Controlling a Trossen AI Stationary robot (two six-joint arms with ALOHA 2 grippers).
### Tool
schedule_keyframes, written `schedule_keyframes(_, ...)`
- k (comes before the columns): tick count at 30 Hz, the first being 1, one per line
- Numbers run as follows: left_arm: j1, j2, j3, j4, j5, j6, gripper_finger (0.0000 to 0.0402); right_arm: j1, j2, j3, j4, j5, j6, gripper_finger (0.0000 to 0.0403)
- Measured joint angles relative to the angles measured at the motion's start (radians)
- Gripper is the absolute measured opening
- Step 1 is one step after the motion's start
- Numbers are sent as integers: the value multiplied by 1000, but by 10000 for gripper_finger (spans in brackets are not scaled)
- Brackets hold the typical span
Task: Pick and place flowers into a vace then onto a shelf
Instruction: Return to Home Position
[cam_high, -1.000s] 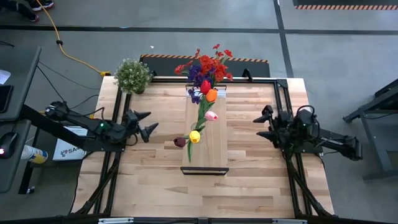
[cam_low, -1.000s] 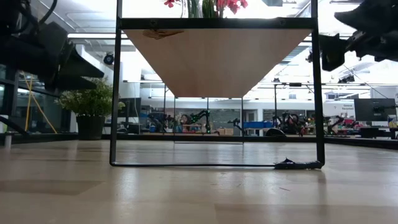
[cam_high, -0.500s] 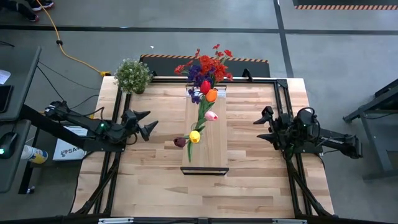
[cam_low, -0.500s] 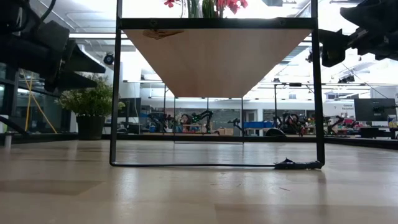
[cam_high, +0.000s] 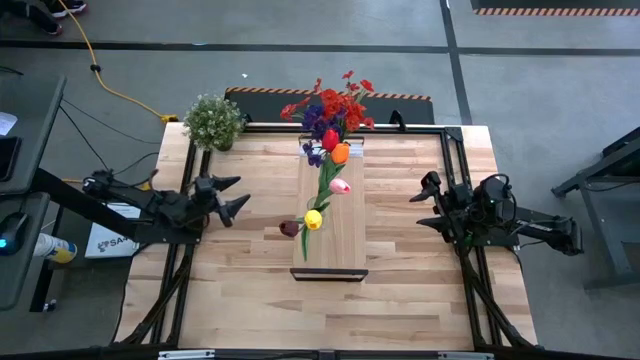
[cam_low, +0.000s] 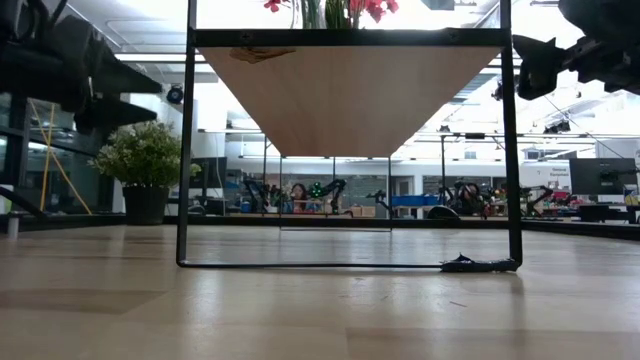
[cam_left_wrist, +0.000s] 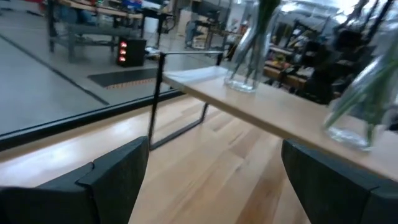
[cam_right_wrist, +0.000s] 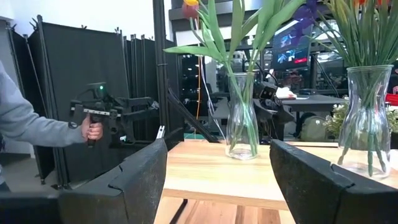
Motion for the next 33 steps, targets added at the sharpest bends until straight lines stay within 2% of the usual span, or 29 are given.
schedule_keyframes(8, 0, -19, 1, -4, 71, 10, 399, 0, 0, 0, 15, 1, 0, 273)
schedule_keyframes(13, 0, -18, 1, -6, 70, 11, 399, 0, 0, 0, 14, 1, 44, 273)
schedule_keyframes(21, 0, -18, 1, -6, 71, 10, 399, 0, 1, 0, 6, 1, 235, 273)
schedule_keyframes(33, 0, -18, 1, -7, 71, 10, 399, 0, 1, 0, 6, 2, 245, 273)
